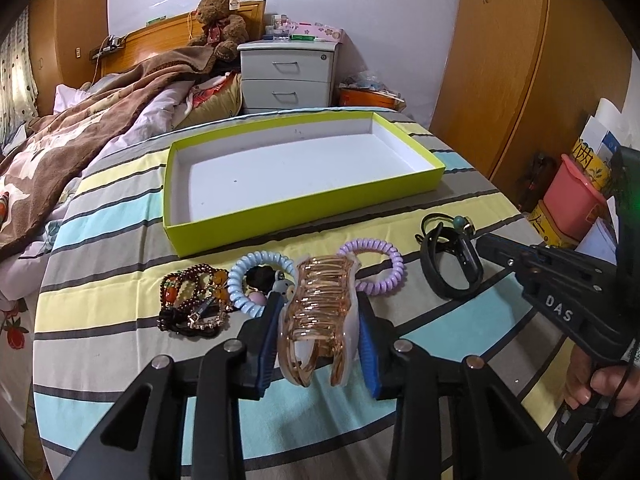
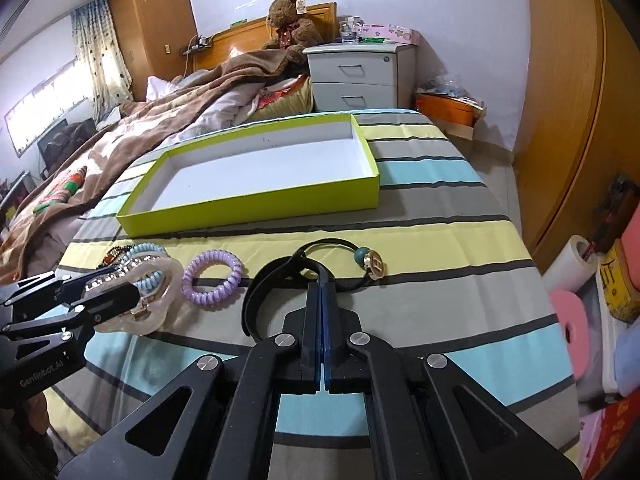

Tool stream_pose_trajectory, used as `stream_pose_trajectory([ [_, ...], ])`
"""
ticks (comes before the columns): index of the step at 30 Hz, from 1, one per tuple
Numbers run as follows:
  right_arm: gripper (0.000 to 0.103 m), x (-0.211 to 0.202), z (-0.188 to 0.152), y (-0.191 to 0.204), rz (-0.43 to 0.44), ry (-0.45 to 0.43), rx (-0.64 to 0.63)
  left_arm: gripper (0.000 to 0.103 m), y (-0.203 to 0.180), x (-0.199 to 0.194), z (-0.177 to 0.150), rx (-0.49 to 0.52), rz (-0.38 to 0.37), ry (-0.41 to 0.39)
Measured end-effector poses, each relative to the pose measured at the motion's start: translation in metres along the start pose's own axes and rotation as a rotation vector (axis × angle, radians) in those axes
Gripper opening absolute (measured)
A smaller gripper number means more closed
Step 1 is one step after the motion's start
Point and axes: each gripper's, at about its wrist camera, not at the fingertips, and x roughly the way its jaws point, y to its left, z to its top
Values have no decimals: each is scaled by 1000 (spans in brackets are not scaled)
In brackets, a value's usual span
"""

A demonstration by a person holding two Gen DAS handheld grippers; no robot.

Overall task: Organize jewelry
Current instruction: 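Grasp rose-gold claw clip with left tool while right tool grasps black band, then carry claw clip with left tool while right tool carries band to green box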

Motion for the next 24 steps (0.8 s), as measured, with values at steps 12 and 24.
stream_pose_trajectory([
  [12,50,26,-3,1,-35,85,9,36,-4,13,-5,-2,2,32],
  [24,13,0,3,-1,-23,8,5,35,-3,11,-3,-9,16,23],
])
